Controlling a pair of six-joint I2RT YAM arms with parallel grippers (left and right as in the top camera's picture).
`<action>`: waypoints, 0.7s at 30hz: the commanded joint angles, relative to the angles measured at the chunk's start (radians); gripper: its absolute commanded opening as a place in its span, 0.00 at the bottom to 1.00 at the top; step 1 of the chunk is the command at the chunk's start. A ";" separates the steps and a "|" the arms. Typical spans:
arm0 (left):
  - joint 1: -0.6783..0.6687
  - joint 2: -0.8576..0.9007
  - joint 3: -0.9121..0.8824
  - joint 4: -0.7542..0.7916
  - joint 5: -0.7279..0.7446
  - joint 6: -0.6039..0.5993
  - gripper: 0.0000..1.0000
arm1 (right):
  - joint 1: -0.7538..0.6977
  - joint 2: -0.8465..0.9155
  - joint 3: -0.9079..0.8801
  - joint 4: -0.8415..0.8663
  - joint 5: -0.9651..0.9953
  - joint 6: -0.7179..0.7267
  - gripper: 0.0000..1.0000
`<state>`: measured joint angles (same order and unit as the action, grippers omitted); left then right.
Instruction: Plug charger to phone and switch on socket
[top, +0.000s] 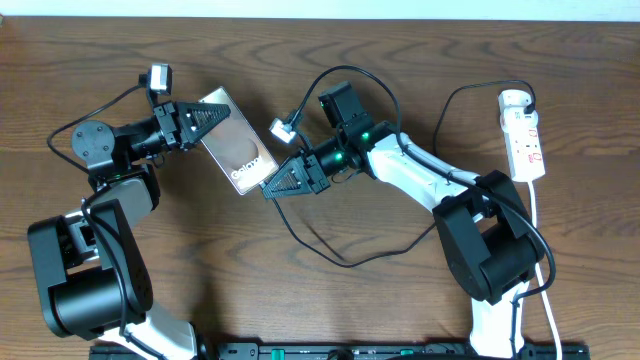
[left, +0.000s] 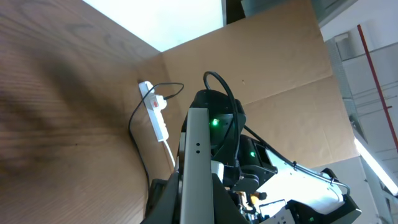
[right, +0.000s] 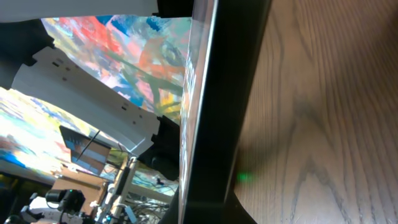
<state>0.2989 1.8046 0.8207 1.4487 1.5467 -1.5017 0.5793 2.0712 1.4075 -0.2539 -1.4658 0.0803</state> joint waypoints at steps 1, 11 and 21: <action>-0.001 -0.016 0.016 0.016 -0.007 0.032 0.07 | 0.005 0.009 0.002 -0.008 -0.052 0.005 0.01; -0.001 -0.016 0.016 0.016 -0.013 0.039 0.07 | 0.005 0.009 0.002 -0.020 -0.082 0.005 0.01; -0.001 -0.016 0.016 0.016 -0.014 0.059 0.07 | 0.005 0.009 0.002 -0.023 -0.097 0.005 0.01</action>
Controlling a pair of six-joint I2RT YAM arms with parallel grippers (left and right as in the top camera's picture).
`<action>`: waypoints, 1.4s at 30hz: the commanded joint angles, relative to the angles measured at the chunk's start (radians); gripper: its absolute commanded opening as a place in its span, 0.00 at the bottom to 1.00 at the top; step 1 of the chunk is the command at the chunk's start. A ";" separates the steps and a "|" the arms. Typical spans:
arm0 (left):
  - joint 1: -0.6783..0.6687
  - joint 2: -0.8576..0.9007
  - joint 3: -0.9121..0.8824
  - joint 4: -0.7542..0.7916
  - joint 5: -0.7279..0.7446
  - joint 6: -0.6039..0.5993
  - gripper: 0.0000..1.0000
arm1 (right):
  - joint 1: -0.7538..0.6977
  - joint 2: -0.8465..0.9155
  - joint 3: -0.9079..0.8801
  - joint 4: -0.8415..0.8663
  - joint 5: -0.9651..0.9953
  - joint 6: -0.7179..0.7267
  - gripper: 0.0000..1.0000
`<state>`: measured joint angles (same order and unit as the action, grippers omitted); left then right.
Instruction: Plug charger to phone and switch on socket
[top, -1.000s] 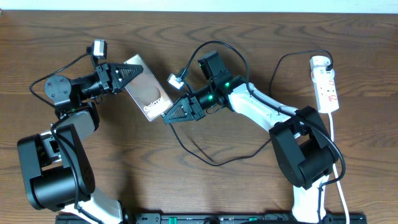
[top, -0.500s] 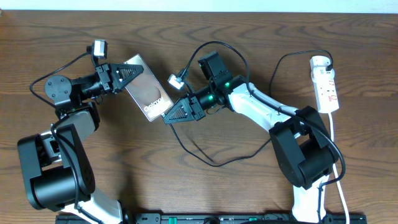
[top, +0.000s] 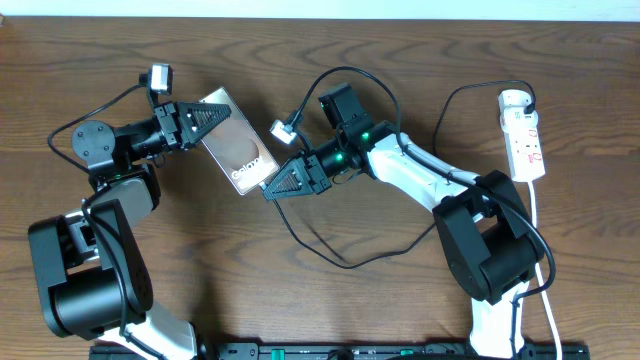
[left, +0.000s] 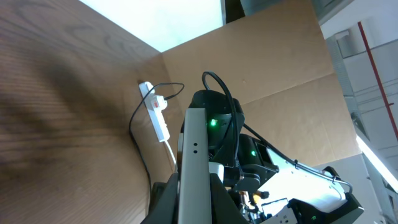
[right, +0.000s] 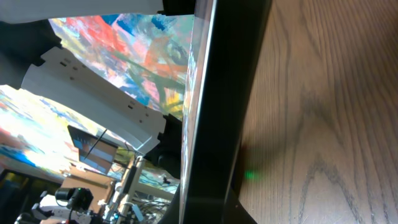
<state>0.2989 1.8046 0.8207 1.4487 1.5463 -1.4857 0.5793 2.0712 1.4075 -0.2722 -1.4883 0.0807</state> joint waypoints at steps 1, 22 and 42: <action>-0.001 -0.016 0.016 0.016 -0.013 0.043 0.07 | 0.005 0.009 0.002 -0.006 -0.074 0.004 0.01; 0.029 -0.016 0.016 0.016 -0.009 0.052 0.07 | 0.005 0.009 0.002 -0.008 -0.074 0.000 0.01; 0.029 -0.016 0.016 0.015 -0.020 -0.065 0.07 | 0.006 0.009 0.002 -0.008 -0.029 -0.008 0.01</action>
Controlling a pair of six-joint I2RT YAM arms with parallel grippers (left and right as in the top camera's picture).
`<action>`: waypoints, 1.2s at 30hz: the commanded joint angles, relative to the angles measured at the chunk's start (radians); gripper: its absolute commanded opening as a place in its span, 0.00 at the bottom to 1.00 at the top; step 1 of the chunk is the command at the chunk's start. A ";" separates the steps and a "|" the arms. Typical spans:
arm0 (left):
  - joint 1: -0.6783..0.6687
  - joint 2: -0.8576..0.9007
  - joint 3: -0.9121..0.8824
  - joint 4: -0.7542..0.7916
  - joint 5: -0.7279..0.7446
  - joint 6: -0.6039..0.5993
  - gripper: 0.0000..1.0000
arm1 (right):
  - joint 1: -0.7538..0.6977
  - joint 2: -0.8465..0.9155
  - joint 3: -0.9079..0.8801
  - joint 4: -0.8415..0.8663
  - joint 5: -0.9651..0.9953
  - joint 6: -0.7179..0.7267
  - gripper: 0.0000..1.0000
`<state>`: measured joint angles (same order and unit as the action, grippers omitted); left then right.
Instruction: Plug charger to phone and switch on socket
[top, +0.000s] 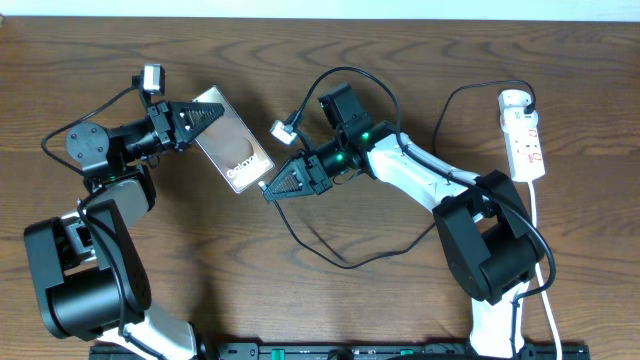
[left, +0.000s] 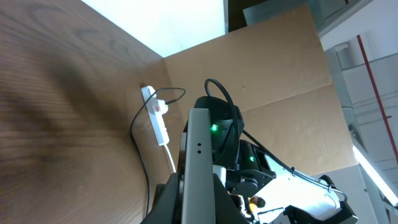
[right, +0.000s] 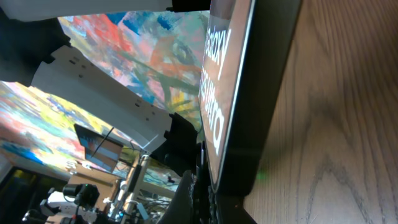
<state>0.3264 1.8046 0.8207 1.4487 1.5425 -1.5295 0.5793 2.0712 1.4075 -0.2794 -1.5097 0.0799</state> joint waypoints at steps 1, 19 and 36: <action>0.001 -0.016 0.016 0.015 -0.016 -0.021 0.07 | 0.006 0.009 0.002 -0.001 -0.007 -0.007 0.01; -0.037 -0.016 0.016 0.016 -0.014 0.010 0.07 | 0.006 0.009 0.002 -0.002 -0.009 -0.006 0.01; -0.035 -0.016 0.016 0.016 0.000 0.031 0.07 | 0.006 0.009 0.002 -0.002 -0.019 -0.007 0.01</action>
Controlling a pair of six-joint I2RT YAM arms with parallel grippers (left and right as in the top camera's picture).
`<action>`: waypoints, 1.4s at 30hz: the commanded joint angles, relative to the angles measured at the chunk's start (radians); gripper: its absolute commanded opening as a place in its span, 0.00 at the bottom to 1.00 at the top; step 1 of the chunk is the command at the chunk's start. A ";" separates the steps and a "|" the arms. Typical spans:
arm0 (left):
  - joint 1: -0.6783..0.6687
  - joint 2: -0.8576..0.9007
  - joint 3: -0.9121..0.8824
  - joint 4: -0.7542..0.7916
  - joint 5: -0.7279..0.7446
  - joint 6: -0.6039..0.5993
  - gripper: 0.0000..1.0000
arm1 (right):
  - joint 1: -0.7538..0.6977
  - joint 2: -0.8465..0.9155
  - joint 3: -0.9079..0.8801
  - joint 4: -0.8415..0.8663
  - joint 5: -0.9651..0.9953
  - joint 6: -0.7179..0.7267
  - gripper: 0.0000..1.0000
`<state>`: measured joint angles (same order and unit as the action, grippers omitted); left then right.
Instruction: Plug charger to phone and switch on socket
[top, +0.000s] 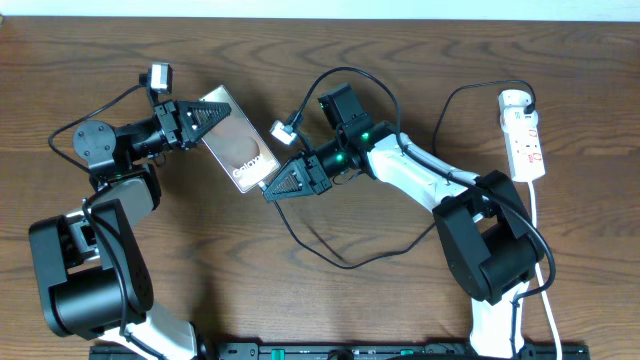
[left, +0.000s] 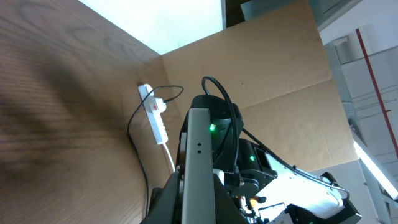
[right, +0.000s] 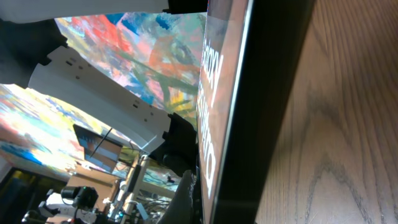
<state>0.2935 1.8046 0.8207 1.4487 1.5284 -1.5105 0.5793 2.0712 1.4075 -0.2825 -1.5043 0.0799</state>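
A phone (top: 237, 148) with a glossy copper back is held off the table, my left gripper (top: 200, 122) shut on its upper end. In the left wrist view its grey edge (left: 197, 155) rises between my fingers (left: 166, 196). My right gripper (top: 270, 190) sits at the phone's lower end, shut, and the black charger cable (top: 330, 257) runs to its tips; the plug itself is hidden. The right wrist view is filled by the phone's dark edge (right: 261, 93) very close. The white power strip (top: 524, 140) lies at the far right, with a white plug (top: 514, 99) in its top socket.
The black cable loops over the wooden table (top: 400, 40) below and behind the right arm. The power strip (left: 157, 118) also shows in the left wrist view, with a cardboard wall (left: 267, 68) beyond it. A white lead (top: 545, 270) runs down from the strip.
The phone and my left gripper have shifted slightly right, back toward the right gripper's tips. In the right wrist view the phone's edge is closer and steeper.
At the two oldest moments the phone's lower end was against the right gripper's tips, both grippers shut. Then the left gripper held the phone a little further left, with a small gap. Now the phone is back close to the right gripper.
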 joint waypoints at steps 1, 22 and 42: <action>-0.002 -0.016 0.016 0.016 0.017 0.009 0.07 | 0.006 0.009 0.002 0.001 -0.024 -0.007 0.01; -0.002 -0.016 0.016 0.015 0.043 -0.003 0.07 | 0.006 0.009 0.002 0.001 -0.020 -0.007 0.01; -0.002 -0.016 0.016 0.016 0.043 -0.002 0.07 | -0.006 0.009 0.002 0.001 -0.019 -0.006 0.01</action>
<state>0.2935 1.8046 0.8207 1.4487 1.5394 -1.5143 0.5819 2.0712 1.4071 -0.2844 -1.5066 0.0799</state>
